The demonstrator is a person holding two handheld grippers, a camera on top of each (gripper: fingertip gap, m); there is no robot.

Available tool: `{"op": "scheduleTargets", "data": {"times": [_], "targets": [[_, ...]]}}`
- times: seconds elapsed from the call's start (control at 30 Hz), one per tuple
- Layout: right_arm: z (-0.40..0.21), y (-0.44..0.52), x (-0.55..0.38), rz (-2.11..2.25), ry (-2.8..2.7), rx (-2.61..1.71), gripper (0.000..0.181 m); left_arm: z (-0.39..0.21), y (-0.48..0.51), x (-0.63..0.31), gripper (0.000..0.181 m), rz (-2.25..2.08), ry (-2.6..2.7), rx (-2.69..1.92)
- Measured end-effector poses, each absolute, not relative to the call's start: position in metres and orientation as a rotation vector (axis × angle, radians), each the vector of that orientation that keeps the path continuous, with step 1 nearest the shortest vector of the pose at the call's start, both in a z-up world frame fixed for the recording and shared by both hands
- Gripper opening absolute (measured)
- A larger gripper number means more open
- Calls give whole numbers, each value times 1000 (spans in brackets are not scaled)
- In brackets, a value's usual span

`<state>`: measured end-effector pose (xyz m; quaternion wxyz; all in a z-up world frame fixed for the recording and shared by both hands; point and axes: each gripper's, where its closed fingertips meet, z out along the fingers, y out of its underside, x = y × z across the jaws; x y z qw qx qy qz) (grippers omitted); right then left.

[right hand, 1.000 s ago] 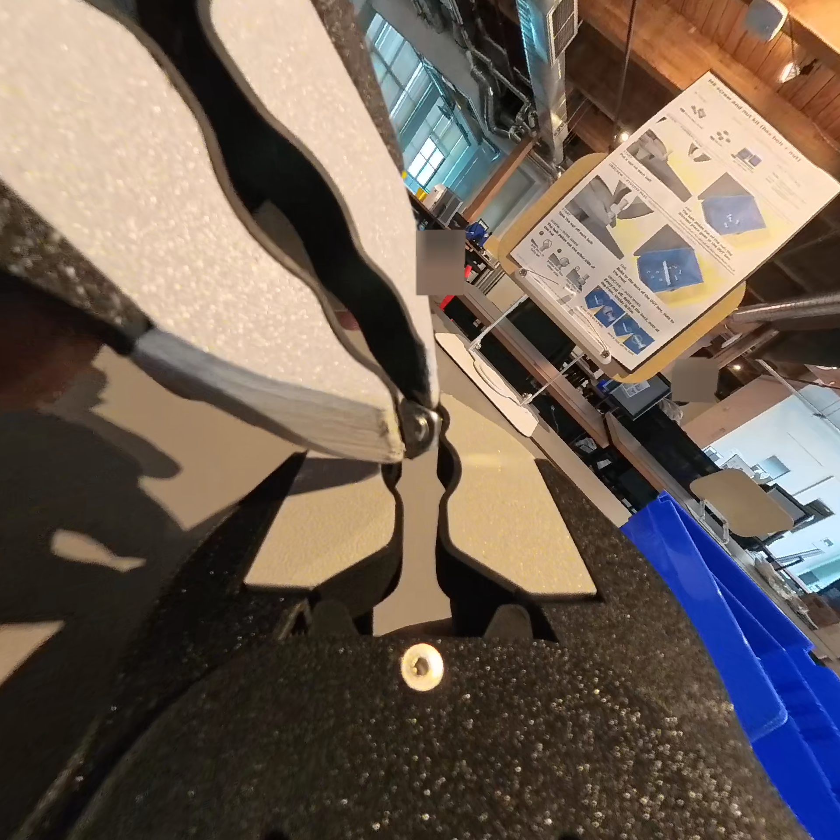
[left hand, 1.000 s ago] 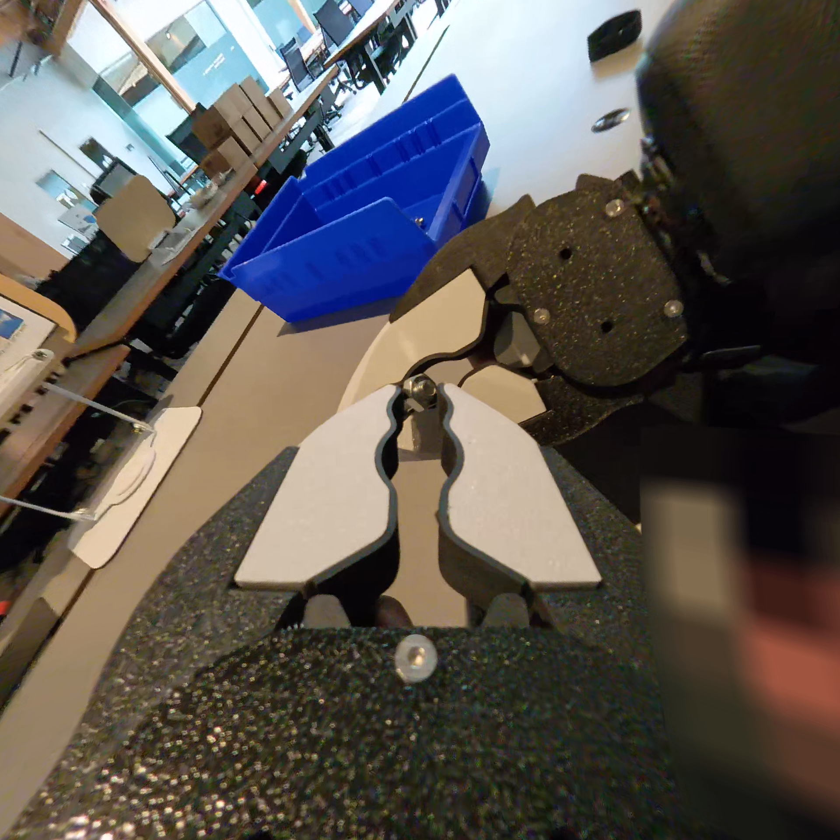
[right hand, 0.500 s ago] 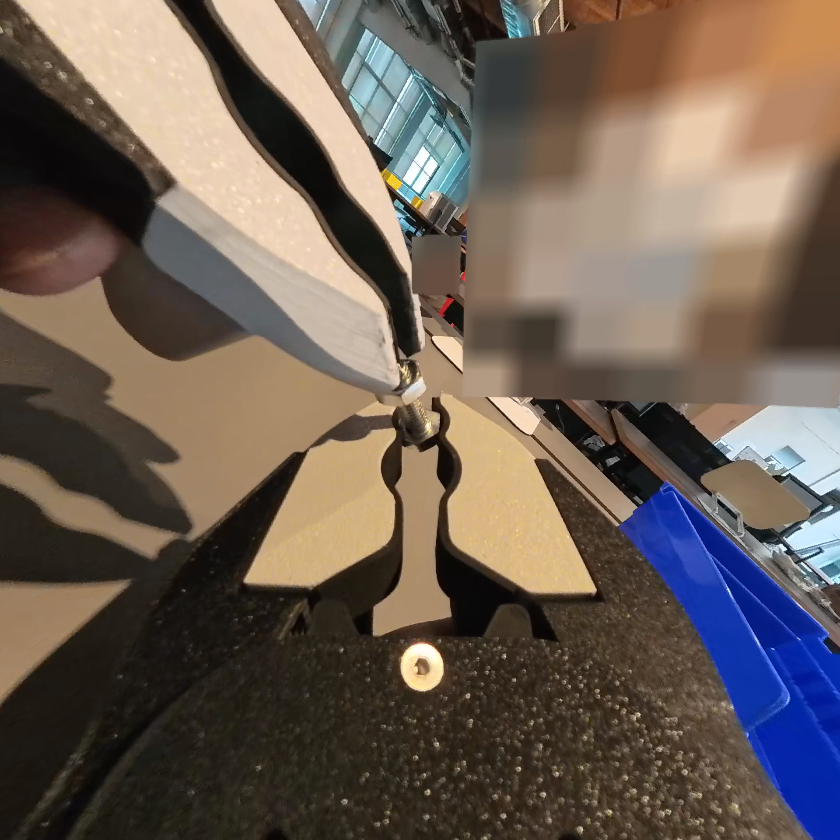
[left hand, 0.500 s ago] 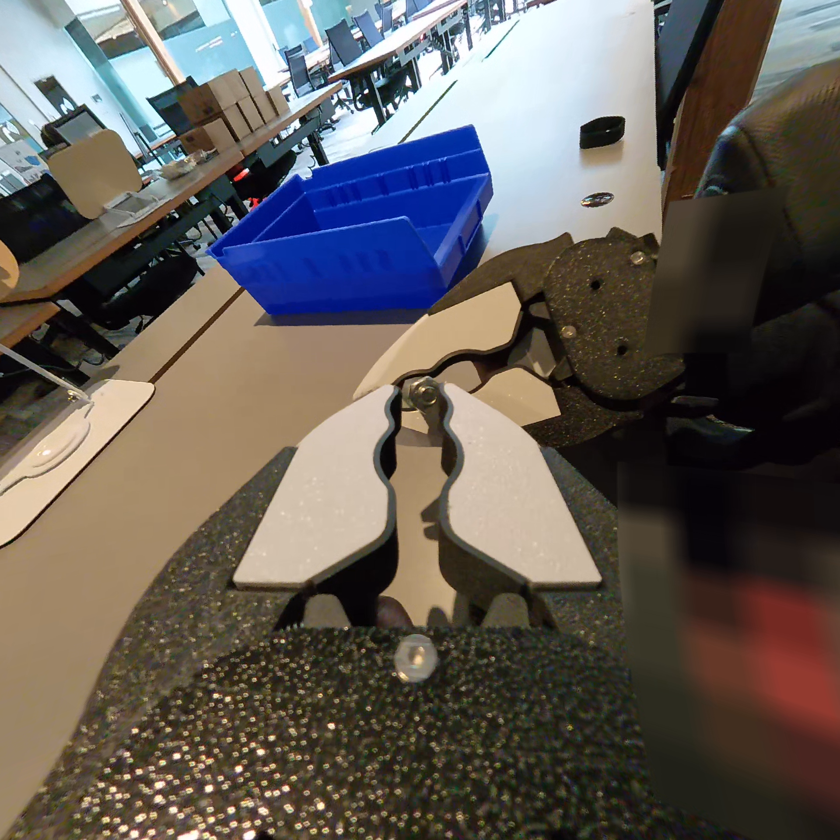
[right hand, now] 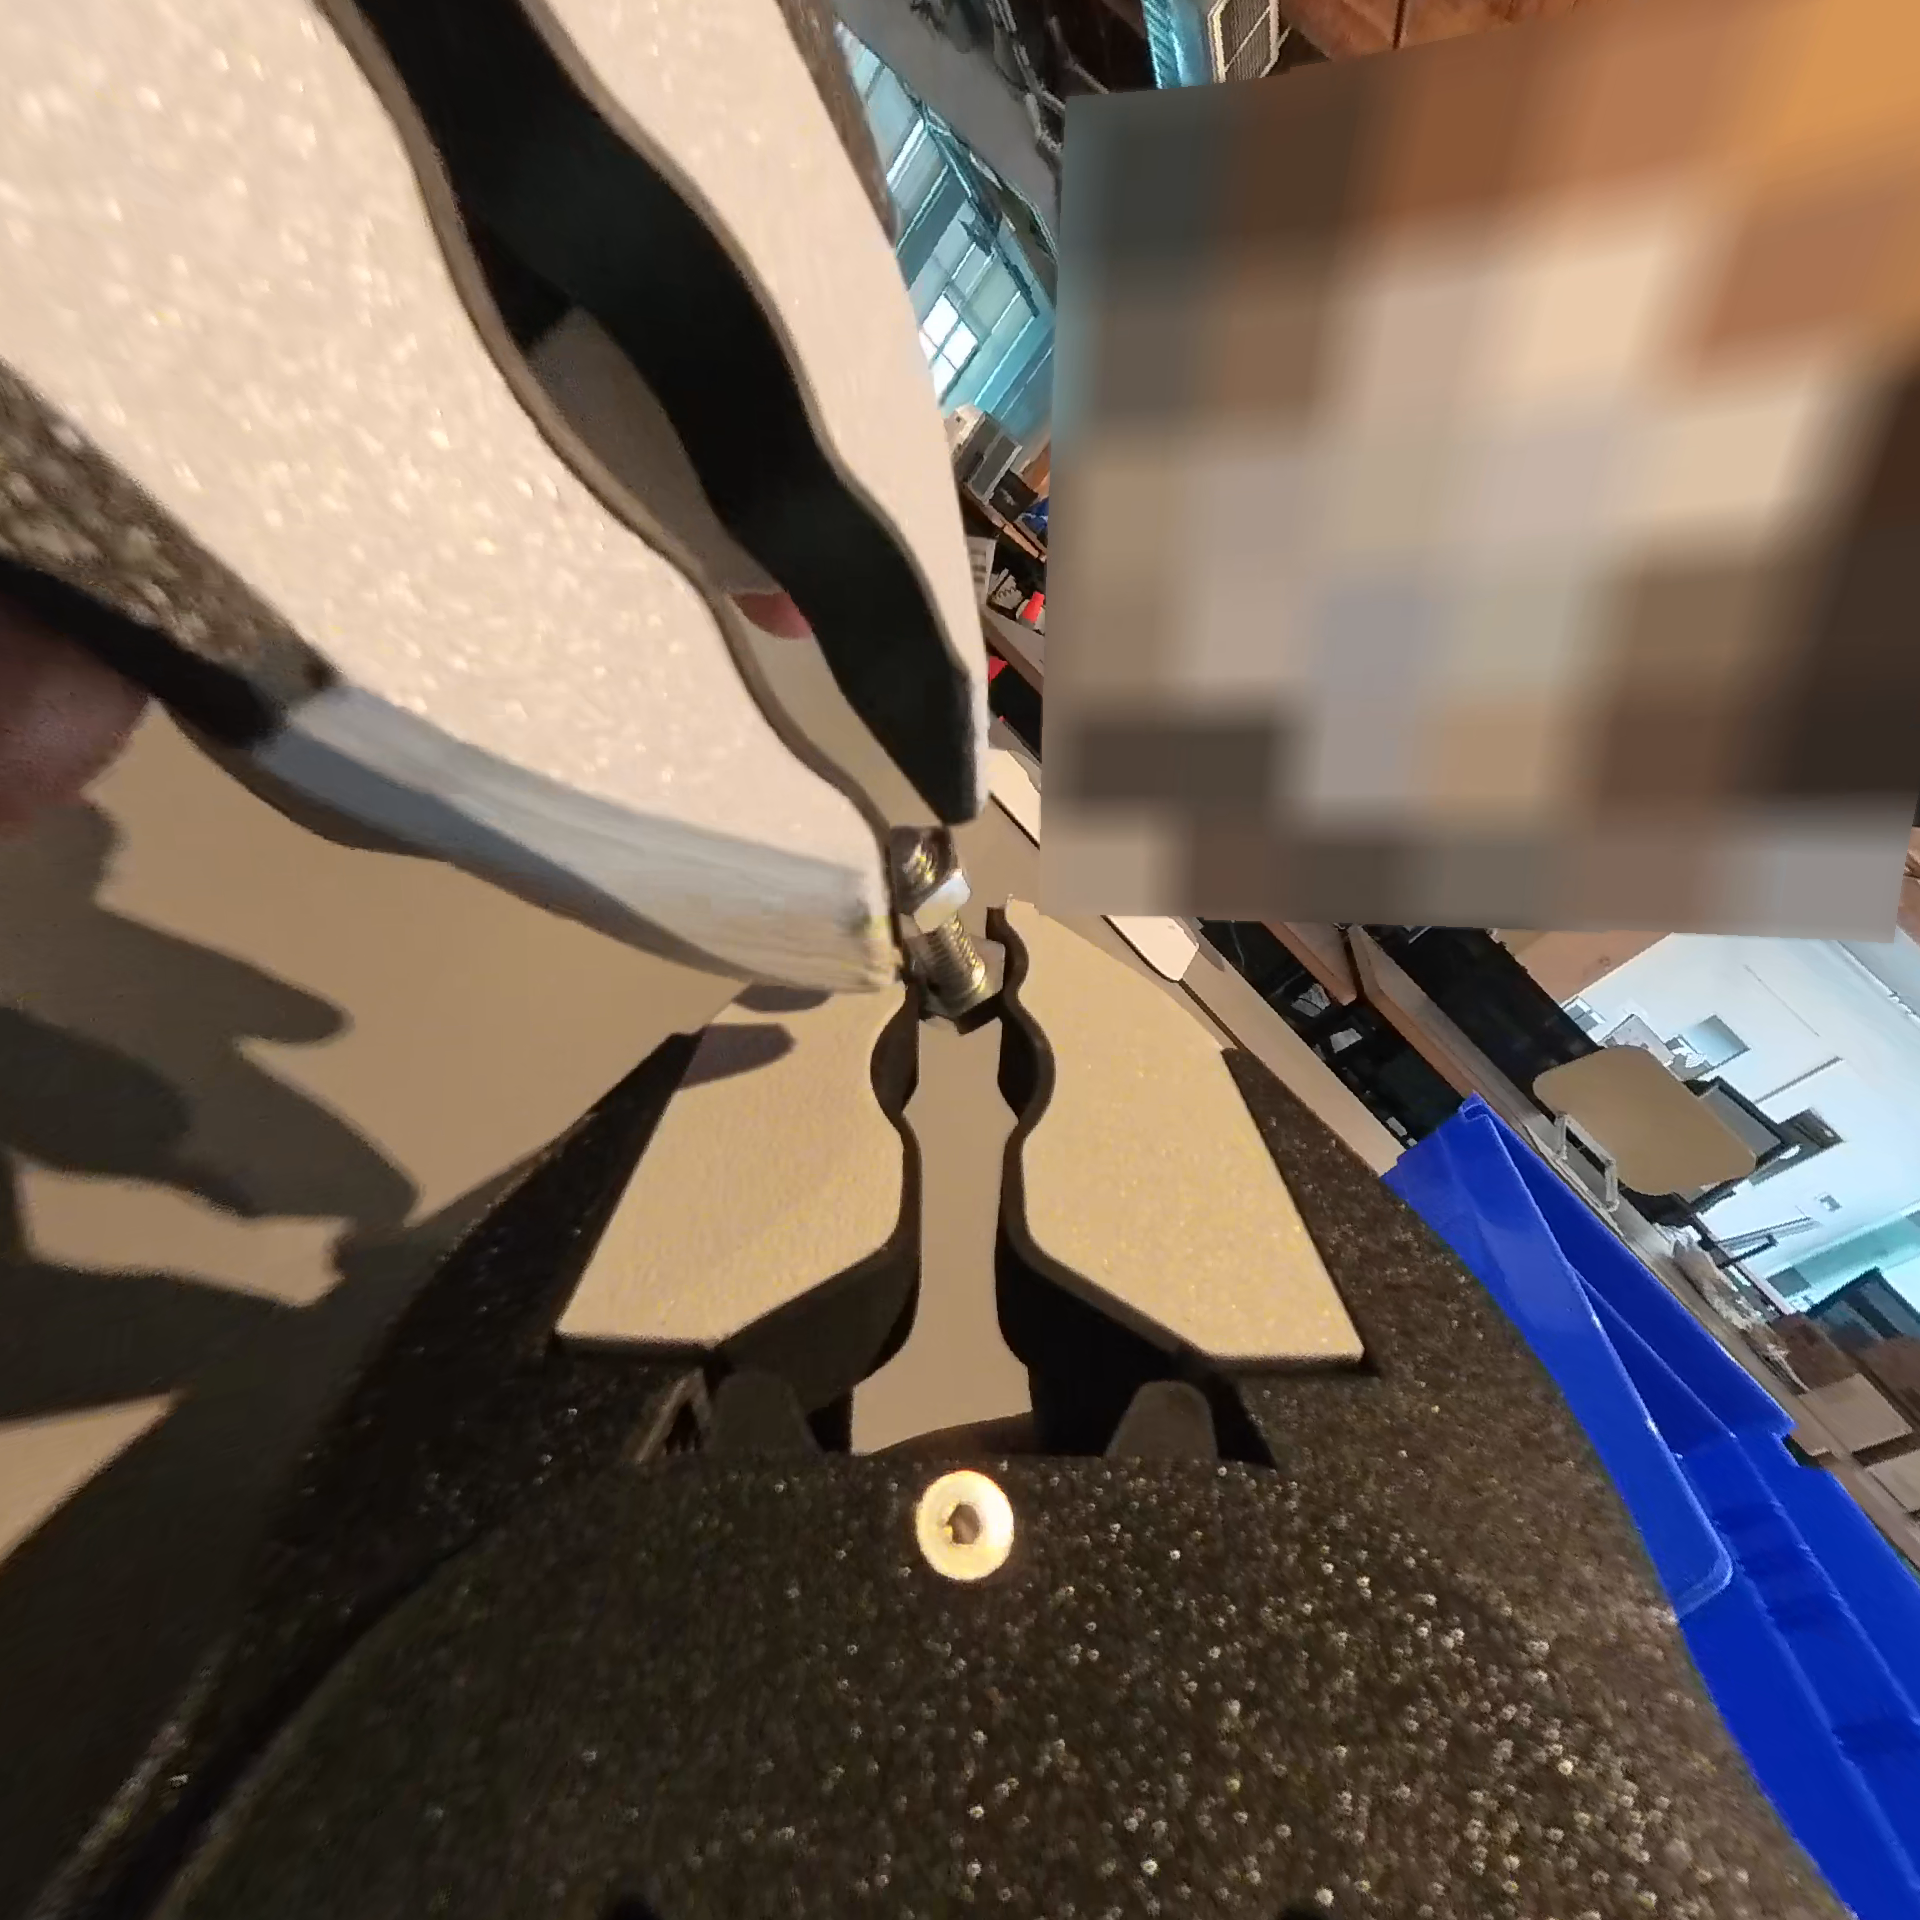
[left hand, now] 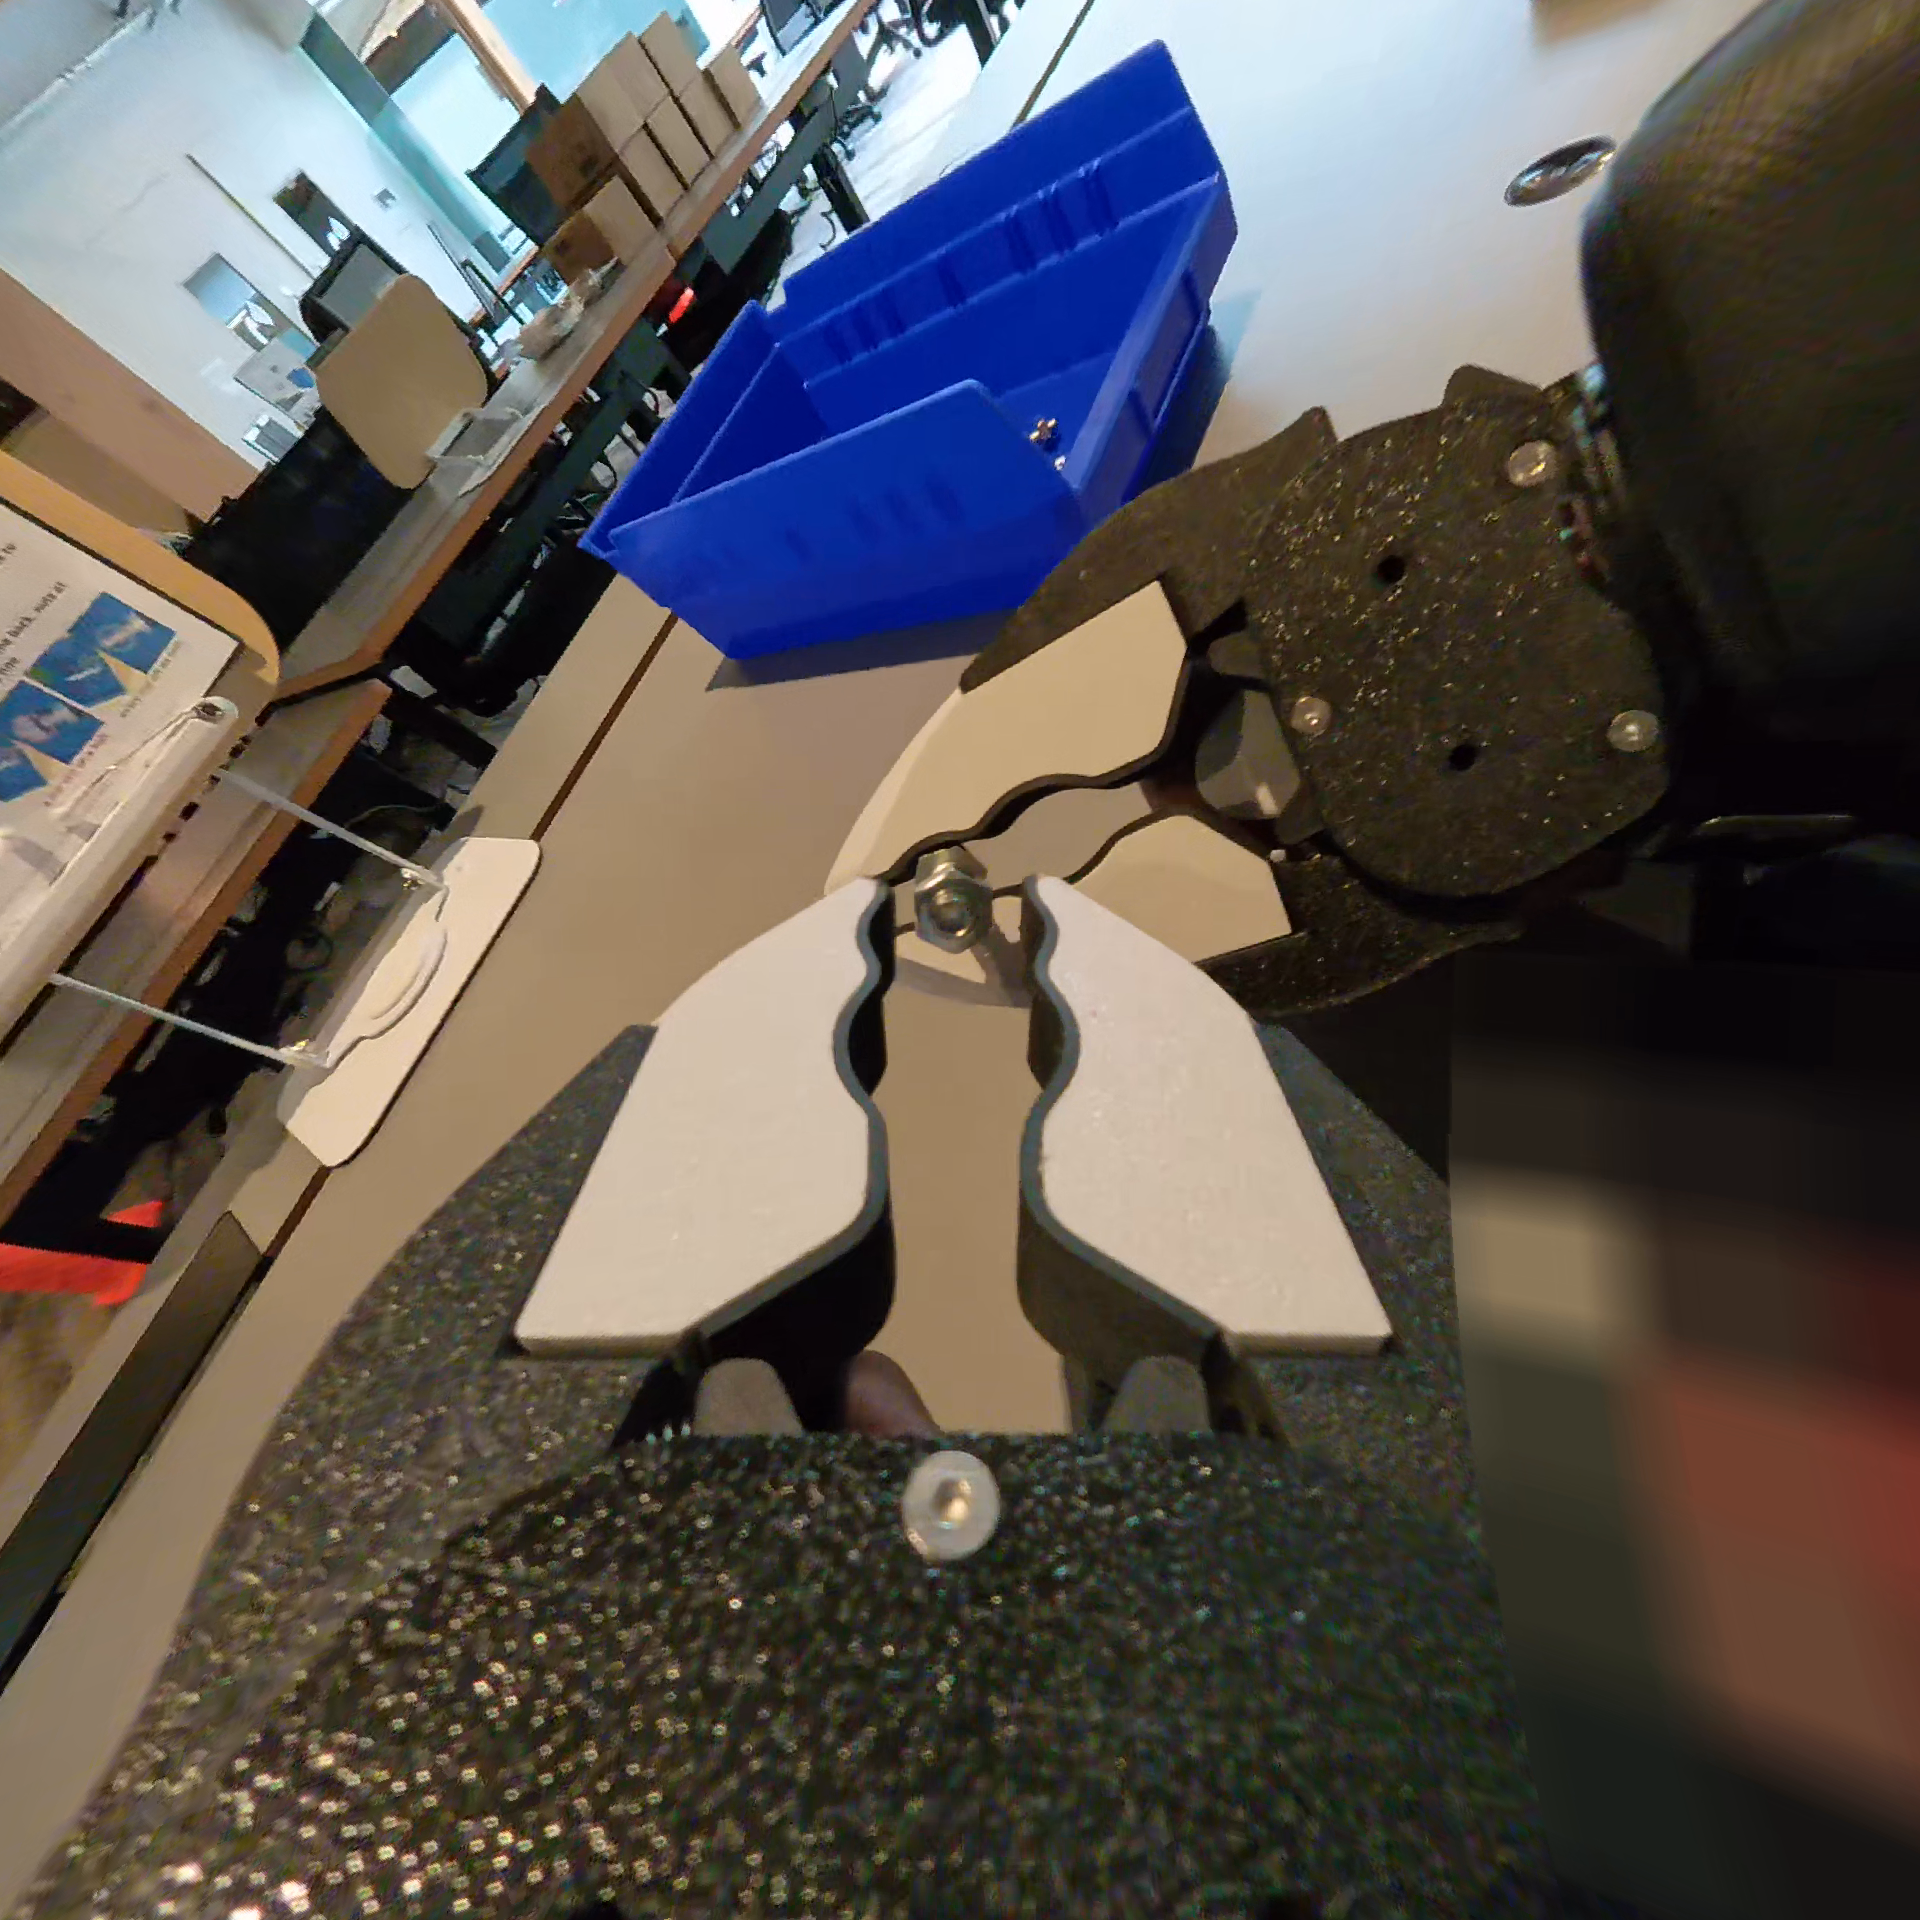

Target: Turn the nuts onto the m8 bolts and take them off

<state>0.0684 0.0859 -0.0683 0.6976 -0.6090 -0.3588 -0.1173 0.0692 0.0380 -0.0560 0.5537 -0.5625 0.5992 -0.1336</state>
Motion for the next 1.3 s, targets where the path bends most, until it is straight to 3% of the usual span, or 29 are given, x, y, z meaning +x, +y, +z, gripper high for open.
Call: {"op": "scheduleTargets", "data": {"times": [0.07,0.47,1.3], "targets": [[-68,85,67,-265,-806,-1354,10,-59,41,71,14,-285,1417,-1321],[-70,80,57,-277,-875,-1301,12,-58,39,61,14,-617,1385,-1497],[-72,74,46,-278,-936,-1268,10,-64,36,56,14,-621,1426,-1560]]}}
